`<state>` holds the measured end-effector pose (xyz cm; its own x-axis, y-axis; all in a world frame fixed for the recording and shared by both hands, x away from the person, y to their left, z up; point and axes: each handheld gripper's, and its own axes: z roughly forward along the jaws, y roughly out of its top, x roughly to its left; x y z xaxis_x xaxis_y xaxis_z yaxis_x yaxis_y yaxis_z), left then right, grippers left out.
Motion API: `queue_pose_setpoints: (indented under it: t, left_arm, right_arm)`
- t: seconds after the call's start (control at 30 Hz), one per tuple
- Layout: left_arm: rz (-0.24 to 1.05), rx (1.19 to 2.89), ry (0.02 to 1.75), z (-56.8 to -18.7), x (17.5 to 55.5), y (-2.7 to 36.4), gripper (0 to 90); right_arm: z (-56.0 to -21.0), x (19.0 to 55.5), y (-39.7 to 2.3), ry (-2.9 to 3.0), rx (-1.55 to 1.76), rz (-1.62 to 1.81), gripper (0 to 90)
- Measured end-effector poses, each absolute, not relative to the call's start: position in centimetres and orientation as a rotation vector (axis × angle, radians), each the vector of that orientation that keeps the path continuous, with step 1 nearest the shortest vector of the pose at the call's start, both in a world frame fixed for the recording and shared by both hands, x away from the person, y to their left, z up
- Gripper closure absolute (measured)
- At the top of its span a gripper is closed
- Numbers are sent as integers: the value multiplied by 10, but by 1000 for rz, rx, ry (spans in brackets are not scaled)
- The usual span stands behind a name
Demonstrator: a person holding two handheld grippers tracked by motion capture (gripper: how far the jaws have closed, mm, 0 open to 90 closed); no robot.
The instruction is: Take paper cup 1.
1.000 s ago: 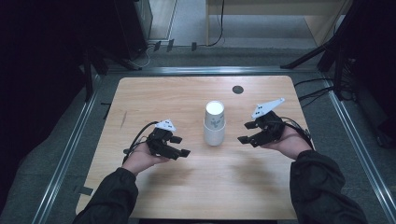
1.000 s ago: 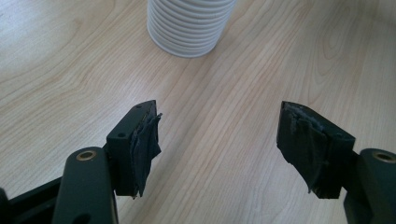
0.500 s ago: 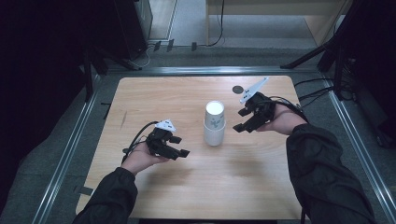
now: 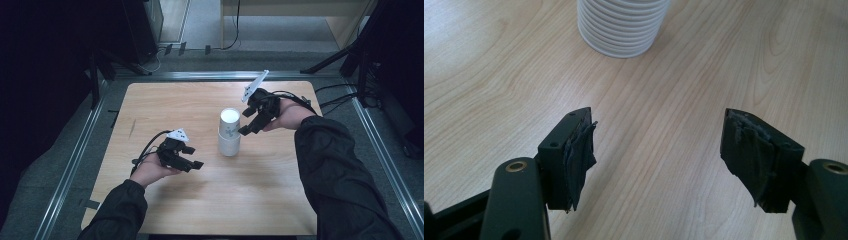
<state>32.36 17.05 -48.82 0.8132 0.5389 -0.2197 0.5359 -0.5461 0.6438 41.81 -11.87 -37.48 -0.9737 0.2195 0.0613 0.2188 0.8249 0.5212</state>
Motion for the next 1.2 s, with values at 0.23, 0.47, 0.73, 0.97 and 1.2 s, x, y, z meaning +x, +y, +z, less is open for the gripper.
queue_pose_setpoints:
  t: [0.23,0.47,0.73,0.97,1.2]
  left_arm:
    - [-3,2260,786,-488,323,172,296]
    - [-10,2268,776,-488,321,172,296]
    - [-11,2269,784,-489,319,173,285]
    - [-2,2272,779,-488,318,173,281]
    - [-5,2276,771,-488,318,173,281]
  right_arm:
    - [-372,422,-107,3023,324,863,270]
    - [-376,425,-89,3025,311,815,270]
    - [-374,429,-82,3032,316,787,272]
    - [-376,431,-77,3045,314,772,313]
    - [-374,432,-76,3049,350,751,326]
